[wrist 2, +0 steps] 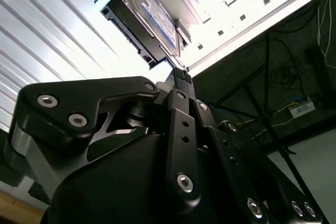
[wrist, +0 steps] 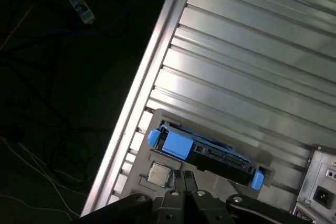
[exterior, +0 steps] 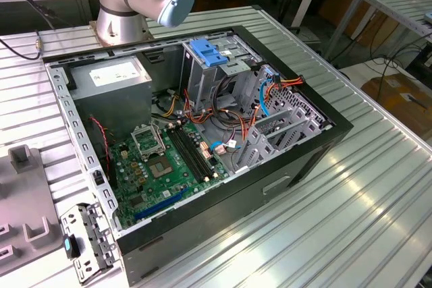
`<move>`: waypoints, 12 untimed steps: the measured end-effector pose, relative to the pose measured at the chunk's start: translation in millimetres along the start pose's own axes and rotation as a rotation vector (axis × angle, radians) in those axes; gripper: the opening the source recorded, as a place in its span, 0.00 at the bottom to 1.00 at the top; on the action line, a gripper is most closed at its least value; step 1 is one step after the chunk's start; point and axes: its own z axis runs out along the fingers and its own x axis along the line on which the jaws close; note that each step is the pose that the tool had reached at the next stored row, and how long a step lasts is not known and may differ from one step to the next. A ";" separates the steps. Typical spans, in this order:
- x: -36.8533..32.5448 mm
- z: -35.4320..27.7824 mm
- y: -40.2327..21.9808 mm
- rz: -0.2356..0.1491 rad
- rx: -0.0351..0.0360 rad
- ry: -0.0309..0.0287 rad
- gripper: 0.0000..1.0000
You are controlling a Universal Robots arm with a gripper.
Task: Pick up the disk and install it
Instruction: 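Pick up the disk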
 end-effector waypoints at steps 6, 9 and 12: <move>0.0 0.0 0.0 -0.083 0.0025 0.0033 0.11; 0.0 0.0 0.0 -0.133 0.0040 0.0053 0.11; 0.0 0.0 0.0 -0.168 0.0050 0.0068 0.11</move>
